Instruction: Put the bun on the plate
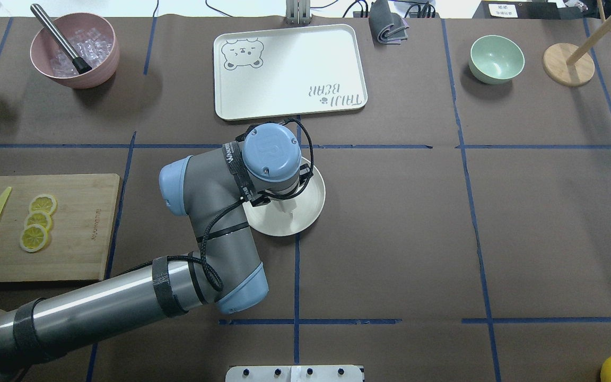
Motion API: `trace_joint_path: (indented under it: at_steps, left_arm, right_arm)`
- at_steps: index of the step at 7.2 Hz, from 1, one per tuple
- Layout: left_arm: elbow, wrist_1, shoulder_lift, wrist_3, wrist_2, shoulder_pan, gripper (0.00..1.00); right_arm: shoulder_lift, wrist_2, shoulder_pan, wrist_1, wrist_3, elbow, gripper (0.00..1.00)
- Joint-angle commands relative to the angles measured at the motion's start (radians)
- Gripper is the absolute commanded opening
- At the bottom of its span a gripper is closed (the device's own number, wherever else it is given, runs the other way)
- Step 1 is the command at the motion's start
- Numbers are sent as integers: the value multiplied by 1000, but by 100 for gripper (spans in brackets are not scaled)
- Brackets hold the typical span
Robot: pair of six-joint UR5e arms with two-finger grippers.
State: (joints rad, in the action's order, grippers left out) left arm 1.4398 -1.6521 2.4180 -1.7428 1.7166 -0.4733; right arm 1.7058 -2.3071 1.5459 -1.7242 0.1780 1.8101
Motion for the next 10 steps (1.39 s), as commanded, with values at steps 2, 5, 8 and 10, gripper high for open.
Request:
trace_joint_path:
  at_steps: [2,5,8,10]
  left_arm:
    - [-1,-3,-5,64,-2,1,99]
    - [167,29,-122,266,119,-80,100]
    - [489,147,-463,830,300,-281,100]
    - [498,146,-627,1233,465,-486,100]
  right_arm:
    - [0,0,-1,0,2,-3,100]
    - [-9,2,-1,0,2,-9,100]
    - [-9,2,-1,0,2,-11,100]
    - [-9,2,-1,0,2,-11,100]
